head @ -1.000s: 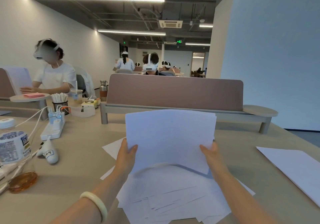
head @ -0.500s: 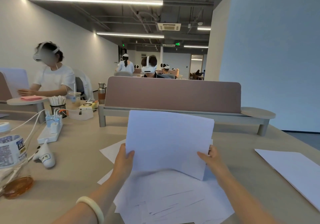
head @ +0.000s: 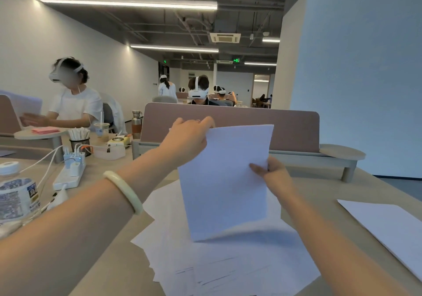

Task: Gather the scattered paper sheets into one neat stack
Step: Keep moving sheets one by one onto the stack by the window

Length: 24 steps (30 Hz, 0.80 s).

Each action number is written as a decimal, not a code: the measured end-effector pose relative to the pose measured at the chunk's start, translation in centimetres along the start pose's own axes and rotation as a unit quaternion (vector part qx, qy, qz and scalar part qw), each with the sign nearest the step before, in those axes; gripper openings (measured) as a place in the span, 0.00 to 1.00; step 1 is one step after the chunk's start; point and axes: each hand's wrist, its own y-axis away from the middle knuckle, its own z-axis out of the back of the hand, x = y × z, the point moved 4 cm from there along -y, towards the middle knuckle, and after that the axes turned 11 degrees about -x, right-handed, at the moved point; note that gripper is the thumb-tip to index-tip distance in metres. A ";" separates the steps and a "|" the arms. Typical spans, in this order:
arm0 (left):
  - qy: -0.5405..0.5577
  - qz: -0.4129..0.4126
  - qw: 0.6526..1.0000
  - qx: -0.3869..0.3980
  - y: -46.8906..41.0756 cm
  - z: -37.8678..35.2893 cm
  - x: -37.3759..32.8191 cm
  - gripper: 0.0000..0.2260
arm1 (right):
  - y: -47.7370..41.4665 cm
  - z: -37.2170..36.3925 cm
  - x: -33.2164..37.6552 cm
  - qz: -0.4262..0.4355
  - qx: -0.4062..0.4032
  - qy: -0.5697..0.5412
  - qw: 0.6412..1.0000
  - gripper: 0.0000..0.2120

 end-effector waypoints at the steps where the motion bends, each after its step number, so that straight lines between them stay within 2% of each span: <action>1: -0.004 0.004 1.000 -0.017 0.2 0.0 0.1 0.16 | 0.2 0.0 -0.4 -0.001 -0.010 0.005 1.000 0.05; 3: -0.003 0.053 0.996 -0.069 1.1 -0.4 0.9 0.23 | 0.8 0.0 -1.4 -0.016 -0.022 0.001 1.000 0.03; 5: 0.065 0.160 0.980 -0.104 3.0 -1.7 2.2 0.33 | 1.2 0.0 -2.4 -0.047 -0.032 -0.003 0.998 0.03; 6: 0.118 0.227 0.962 -0.092 4.1 -2.7 2.8 0.39 | 1.3 -0.1 -2.8 -0.059 -0.032 -0.004 0.998 0.04; 8: 0.240 0.351 0.905 -0.034 6.5 -5.6 3.8 0.48 | 1.5 -0.1 -3.2 -0.074 -0.027 -0.005 0.997 0.07; 10: 0.371 0.434 0.821 0.007 8.3 -8.1 4.1 0.45 | 1.4 -0.1 -2.9 -0.079 -0.027 -0.004 0.997 0.12; 11: 0.427 0.456 0.781 0.019 8.9 -9.1 4.0 0.37 | 1.4 -0.1 -2.7 -0.078 -0.030 -0.007 0.996 0.13; 12: 0.460 0.463 0.757 0.027 9.2 -9.8 3.8 0.28 | 1.3 -0.1 -2.5 -0.078 -0.035 -0.010 0.996 0.14; 14: 0.464 0.464 0.755 0.016 9.6 -10.5 3.6 0.13 | 1.1 0.0 -2.3 -0.076 -0.039 -0.016 0.996 0.14; 16: 0.442 0.471 0.763 -0.021 9.9 -10.6 3.3 0.03 | 1.1 0.1 -2.6 -0.076 -0.044 -0.018 0.996 0.12; 20: 0.417 0.462 0.781 -0.052 10.5 -10.6 2.7 0.04 | 1.1 0.1 -3.1 -0.069 -0.053 -0.018 0.996 0.11; 24: 0.384 0.455 0.803 -0.015 12.7 -12.1 1.7 0.06 | 2.1 -0.7 -4.5 -0.060 -0.041 0.011 0.997 0.06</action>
